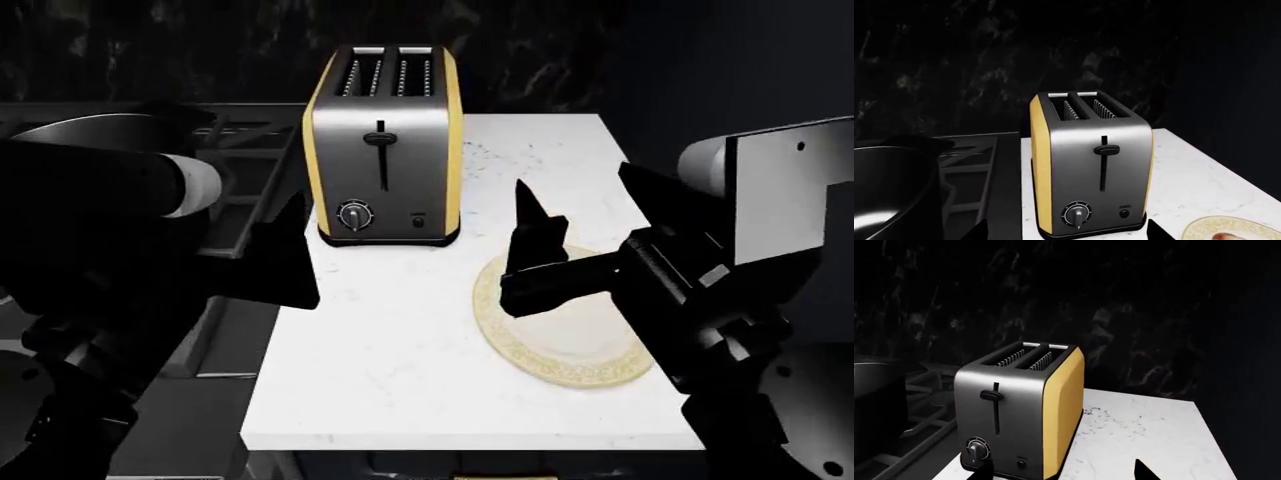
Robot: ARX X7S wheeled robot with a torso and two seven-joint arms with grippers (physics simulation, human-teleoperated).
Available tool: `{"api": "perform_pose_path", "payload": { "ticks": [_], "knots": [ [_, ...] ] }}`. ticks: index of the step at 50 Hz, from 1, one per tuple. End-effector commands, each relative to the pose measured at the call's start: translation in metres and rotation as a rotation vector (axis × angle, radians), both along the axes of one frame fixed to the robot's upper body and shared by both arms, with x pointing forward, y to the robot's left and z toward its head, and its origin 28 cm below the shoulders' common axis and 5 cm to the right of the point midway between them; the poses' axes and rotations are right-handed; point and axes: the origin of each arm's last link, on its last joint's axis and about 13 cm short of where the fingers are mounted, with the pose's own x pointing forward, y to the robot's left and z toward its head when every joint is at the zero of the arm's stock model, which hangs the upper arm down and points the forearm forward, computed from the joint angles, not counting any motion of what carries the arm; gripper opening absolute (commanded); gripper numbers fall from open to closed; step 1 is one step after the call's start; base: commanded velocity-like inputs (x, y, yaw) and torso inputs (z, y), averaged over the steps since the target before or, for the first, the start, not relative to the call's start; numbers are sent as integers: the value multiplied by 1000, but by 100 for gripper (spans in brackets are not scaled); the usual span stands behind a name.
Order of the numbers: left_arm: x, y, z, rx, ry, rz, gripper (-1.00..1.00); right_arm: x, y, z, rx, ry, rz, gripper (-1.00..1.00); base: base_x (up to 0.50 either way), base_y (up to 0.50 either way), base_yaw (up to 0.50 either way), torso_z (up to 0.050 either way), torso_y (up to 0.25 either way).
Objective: Frozen meat rests on a plate on the counter. Retrieve the meat and place it in a pot on a burner. Then turn the burner on.
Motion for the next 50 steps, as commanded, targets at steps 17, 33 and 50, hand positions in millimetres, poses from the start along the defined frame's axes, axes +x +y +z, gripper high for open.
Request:
{"api": "perform_pose_path", "payload": {
  "ticks": [17,33,50],
  "knots": [
    [4,2,-10,-35,14,-11,100,37,-14,2,-89,222,-82,100,0,0,0,0,0],
    [10,4,-15,-19,9,-13,100,58,-12,-15,-127,287,-67,100,0,0,0,0,0],
    [14,3,-17,-27,14,-14,100,65,-16,-36,-149,353,-77,100,0,0,0,0,0]
  ]
}}
